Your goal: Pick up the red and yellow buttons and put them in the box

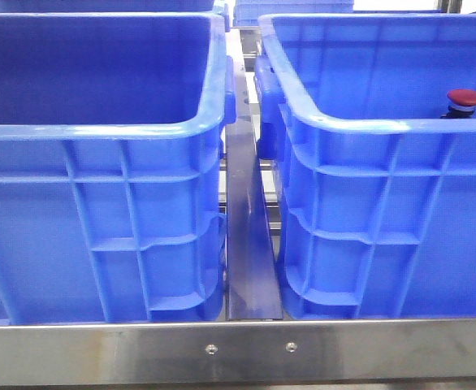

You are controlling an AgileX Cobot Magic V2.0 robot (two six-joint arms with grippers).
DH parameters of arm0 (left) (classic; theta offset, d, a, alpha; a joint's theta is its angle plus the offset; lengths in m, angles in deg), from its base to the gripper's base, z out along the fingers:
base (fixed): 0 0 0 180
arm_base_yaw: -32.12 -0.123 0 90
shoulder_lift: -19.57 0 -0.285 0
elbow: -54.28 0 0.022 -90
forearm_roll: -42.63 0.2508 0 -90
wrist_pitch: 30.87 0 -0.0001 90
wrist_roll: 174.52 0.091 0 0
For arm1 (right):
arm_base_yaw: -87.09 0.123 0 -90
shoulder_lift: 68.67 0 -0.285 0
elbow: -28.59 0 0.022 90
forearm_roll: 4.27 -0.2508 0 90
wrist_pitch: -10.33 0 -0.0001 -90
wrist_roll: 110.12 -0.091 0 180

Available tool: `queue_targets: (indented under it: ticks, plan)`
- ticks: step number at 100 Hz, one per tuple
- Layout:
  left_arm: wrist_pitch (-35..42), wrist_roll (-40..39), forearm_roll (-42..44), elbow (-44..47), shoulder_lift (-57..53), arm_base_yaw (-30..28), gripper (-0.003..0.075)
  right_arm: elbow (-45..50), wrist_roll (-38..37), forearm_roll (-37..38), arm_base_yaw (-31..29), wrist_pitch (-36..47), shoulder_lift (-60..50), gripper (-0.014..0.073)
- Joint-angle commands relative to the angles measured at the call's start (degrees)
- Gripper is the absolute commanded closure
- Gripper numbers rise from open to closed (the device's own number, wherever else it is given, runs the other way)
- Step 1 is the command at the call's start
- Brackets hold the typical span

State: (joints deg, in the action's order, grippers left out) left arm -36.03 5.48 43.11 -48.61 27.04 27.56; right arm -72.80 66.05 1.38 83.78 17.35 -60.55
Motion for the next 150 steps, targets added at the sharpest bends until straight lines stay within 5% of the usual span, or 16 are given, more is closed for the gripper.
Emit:
queue_targets:
  ticks: [1, 150]
  plan:
    - [4.7, -0.4, 0.0, 1.2, -1.8, -0.1, 0.0741, 0.6, -0.7, 1.0, -0.2, 3.1, -2.2, 0.0661]
    - [4.6, -0.4, 0.0, 1.2, -1.7, -0.1, 0.0741, 0.6, -2.0, 0.8, -0.2, 2.0, -2.2, 0.0661]
